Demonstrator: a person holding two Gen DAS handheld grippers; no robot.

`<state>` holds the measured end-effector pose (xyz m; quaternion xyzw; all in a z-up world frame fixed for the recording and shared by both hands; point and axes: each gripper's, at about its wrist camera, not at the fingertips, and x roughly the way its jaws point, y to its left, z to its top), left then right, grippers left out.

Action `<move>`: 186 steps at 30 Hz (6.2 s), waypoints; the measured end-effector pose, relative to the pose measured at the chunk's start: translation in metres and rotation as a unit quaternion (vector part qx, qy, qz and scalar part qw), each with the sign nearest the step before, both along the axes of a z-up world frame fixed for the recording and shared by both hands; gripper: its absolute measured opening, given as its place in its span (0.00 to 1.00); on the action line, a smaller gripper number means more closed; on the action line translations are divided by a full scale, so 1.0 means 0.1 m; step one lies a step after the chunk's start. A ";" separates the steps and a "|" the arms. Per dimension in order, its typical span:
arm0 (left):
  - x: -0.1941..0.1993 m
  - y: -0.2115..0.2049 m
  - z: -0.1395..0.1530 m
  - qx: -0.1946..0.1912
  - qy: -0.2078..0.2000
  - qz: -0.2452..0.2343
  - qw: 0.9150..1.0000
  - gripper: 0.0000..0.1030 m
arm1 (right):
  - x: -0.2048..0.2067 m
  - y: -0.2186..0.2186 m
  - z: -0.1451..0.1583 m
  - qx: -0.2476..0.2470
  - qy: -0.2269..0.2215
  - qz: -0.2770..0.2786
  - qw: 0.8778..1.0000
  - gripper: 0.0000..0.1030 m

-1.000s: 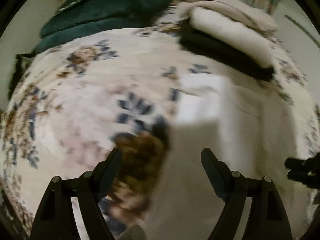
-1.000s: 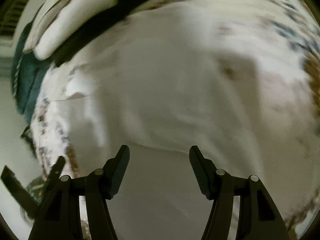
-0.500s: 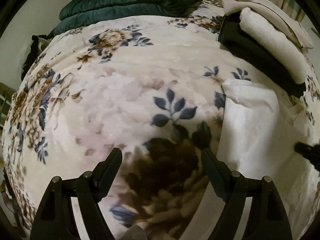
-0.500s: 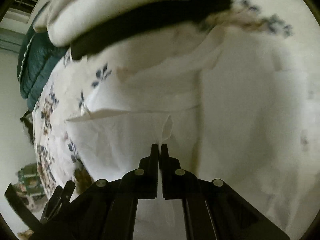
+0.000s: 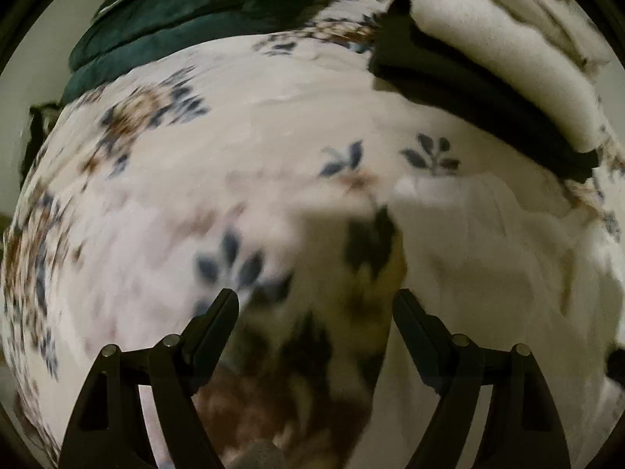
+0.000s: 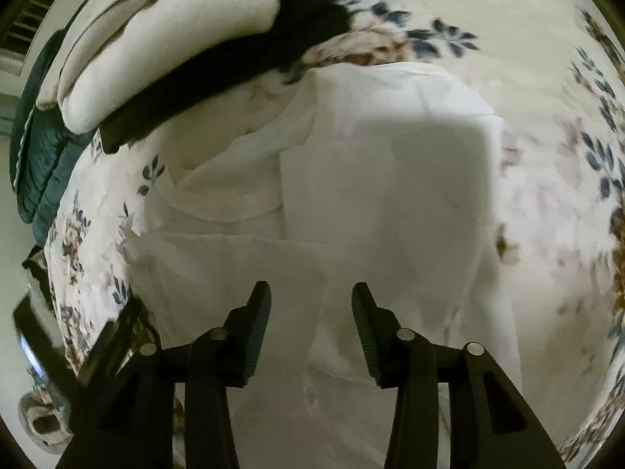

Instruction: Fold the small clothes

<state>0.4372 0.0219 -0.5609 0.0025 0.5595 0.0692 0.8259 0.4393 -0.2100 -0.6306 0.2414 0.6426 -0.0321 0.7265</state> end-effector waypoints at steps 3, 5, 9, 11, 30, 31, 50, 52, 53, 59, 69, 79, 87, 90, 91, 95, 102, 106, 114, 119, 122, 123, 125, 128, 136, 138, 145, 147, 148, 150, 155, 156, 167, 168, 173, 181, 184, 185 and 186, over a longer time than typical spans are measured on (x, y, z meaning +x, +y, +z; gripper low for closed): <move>0.31 -0.05 -0.22 0.018 0.014 -0.009 1.000 0.78 | -0.17 -0.17 -0.02 0.000 0.011 -0.019 1.000 0.54; 0.38 -0.05 -0.23 0.016 0.015 -0.009 1.000 0.78 | -0.30 -0.26 -0.06 -0.002 0.026 -0.028 0.999 0.54; 0.13 -0.03 0.14 0.012 -0.015 -0.008 1.000 0.78 | -0.55 -0.46 -0.01 0.004 0.040 -0.034 0.999 0.60; -0.11 -0.06 0.38 0.008 -0.031 -0.006 0.999 0.78 | -0.71 -0.60 0.10 0.015 0.038 -0.032 0.999 0.62; -3.45 -2.24 0.37 -0.097 0.174 0.054 0.978 0.78 | -1.78 -2.54 0.47 0.012 0.119 0.155 0.981 0.62; -3.50 -2.36 0.28 -0.109 0.183 0.061 0.975 0.78 | -1.83 -2.63 0.40 0.006 0.125 0.159 0.979 0.62; -4.54 -1.88 -0.26 0.017 0.260 0.123 0.958 0.78 | -2.08 -2.72 -0.22 0.027 0.160 0.200 0.966 0.62; -4.57 -1.83 -0.21 0.018 0.255 0.133 0.957 0.78 | -2.00 -2.70 -0.16 0.030 0.157 0.203 0.966 0.62; -4.58 -1.83 -0.17 0.014 0.249 0.135 0.959 0.78 | -1.97 -2.67 -0.15 0.029 0.155 0.206 0.966 0.62; -4.35 -2.36 -0.07 -0.016 0.206 0.061 0.977 0.78 | -1.68 -2.53 0.00 0.028 0.135 0.221 0.965 0.62; -4.06 -2.65 -0.63 -0.015 0.199 0.037 0.979 0.40 | -0.35 -2.16 -0.13 0.141 0.073 0.217 0.963 0.62; -4.24 -2.22 -0.28 -0.076 0.159 0.059 0.983 0.05 | 0.48 -1.63 -0.66 0.206 0.083 0.148 0.964 0.57; -4.19 -1.76 0.29 -0.085 0.113 0.081 0.987 0.03 | 0.49 -1.22 -0.25 0.174 0.062 0.164 0.969 0.08; -4.06 -1.47 0.55 -0.100 0.099 0.109 0.984 0.03 | 0.53 -1.06 0.09 0.152 0.058 0.187 0.969 0.08; -3.98 -1.39 0.68 -0.105 0.096 0.119 0.983 0.03 | 0.54 -1.01 0.19 0.146 0.056 0.194 0.968 0.08; -4.04 -0.82 0.68 -0.145 0.092 0.169 0.970 0.04 | 0.65 -0.47 0.52 0.107 0.057 0.220 0.968 0.08; -4.06 0.15 0.29 -0.230 0.101 0.242 0.937 0.04 | 0.85 0.97 0.51 0.031 0.063 0.263 0.962 0.08; -4.07 0.57 0.05 -0.249 0.107 0.256 0.928 0.04 | 0.88 1.61 0.31 -0.008 0.075 0.273 0.959 0.08; -4.14 1.09 -0.40 -0.268 0.136 0.259 0.918 0.21 | 0.91 2.17 -0.15 -0.084 0.110 0.258 0.956 0.13; -4.34 1.22 -0.33 -0.275 0.138 0.255 0.916 0.27 | 0.81 2.09 -0.06 -0.026 0.116 0.259 0.958 0.60; -4.43 1.25 -0.17 -0.254 0.147 0.250 0.923 0.27 | 0.63 1.92 0.10 0.001 0.103 0.260 0.960 0.62; -4.44 1.25 -0.10 -0.243 0.145 0.247 0.927 0.27 | 0.57 1.86 0.13 0.005 0.100 0.260 0.961 0.66; -4.43 1.25 0.07 -0.214 0.135 0.232 0.939 0.24 | 0.40 1.68 0.23 0.017 0.091 0.259 0.961 0.68; -4.20 1.16 0.32 -0.189 0.110 0.203 0.954 0.28 | 0.10 1.35 0.35 0.033 0.081 0.256 0.963 0.69; -2.87 0.94 0.65 -0.232 0.038 0.152 0.960 0.47 | -0.57 0.43 0.30 0.089 0.073 0.204 0.972 0.70; -2.30 0.78 0.72 -0.232 0.009 0.120 0.965 0.48 | -0.58 0.28 0.24 0.105 0.069 0.182 0.975 0.70; -0.53 0.35 0.38 -0.240 0.001 0.020 0.970 0.50 | -0.03 -0.08 0.14 0.140 0.015 0.101 0.985 0.70; -0.08 0.21 0.20 -0.236 0.004 -0.012 0.972 0.48 | 0.21 -0.11 0.08 0.146 0.003 0.080 0.986 0.70; 0.12 0.16 0.09 -0.234 0.011 -0.030 0.972 0.47 | 0.32 -0.13 0.05 0.151 -0.001 0.070 0.986 0.70; 0.33 0.11 -0.04 -0.241 0.016 -0.056 0.969 0.04 | 0.58 -0.14 -0.05 0.162 -0.005 0.049 0.986 0.70; 0.52 0.38 -0.16 -0.279 0.010 -0.064 0.958 0.02 | 0.94 -0.07 -0.29 0.163 0.005 0.024 0.986 0.12; 0.55 0.44 -0.18 -0.283 0.010 -0.063 0.957 0.02 | 0.98 -0.07 -0.29 0.145 0.002 0.023 0.989 0.06; 0.45 0.85 -0.21 -0.349 0.046 -0.040 0.935 0.18 | 1.03 -0.23 -0.25 0.114 0.020 -0.003 0.993 0.21; 0.35 0.90 -0.13 -0.352 0.044 -0.037 0.934 0.23 | 0.93 -0.25 -0.18 0.118 0.022 0.002 0.993 0.38; -0.60 1.22 0.30 -0.363 0.030 -0.034 0.931 0.50 | 0.16 -0.33 0.12 0.149 0.032 0.040 0.987 0.56; -2.60 1.30 0.31 -0.312 0.114 -0.004 0.943 0.54 | -1.80 -0.29 0.02 0.197 0.119 0.061 0.971 0.58; -3.31 1.25 0.10 -0.286 0.162 0.017 0.944 0.54 | -2.50 -0.26 -0.17 0.217 0.157 0.040 0.963 0.58; -3.45 1.22 0.04 -0.279 0.171 0.024 0.945 0.54 | -2.69 -0.19 -0.24 0.225 0.166 0.037 0.959 0.58; -3.56 1.20 -0.01 -0.276 0.178 0.029 0.944 0.54 | -2.89 -0.13 -0.32 0.230 0.176 0.037 0.956 0.58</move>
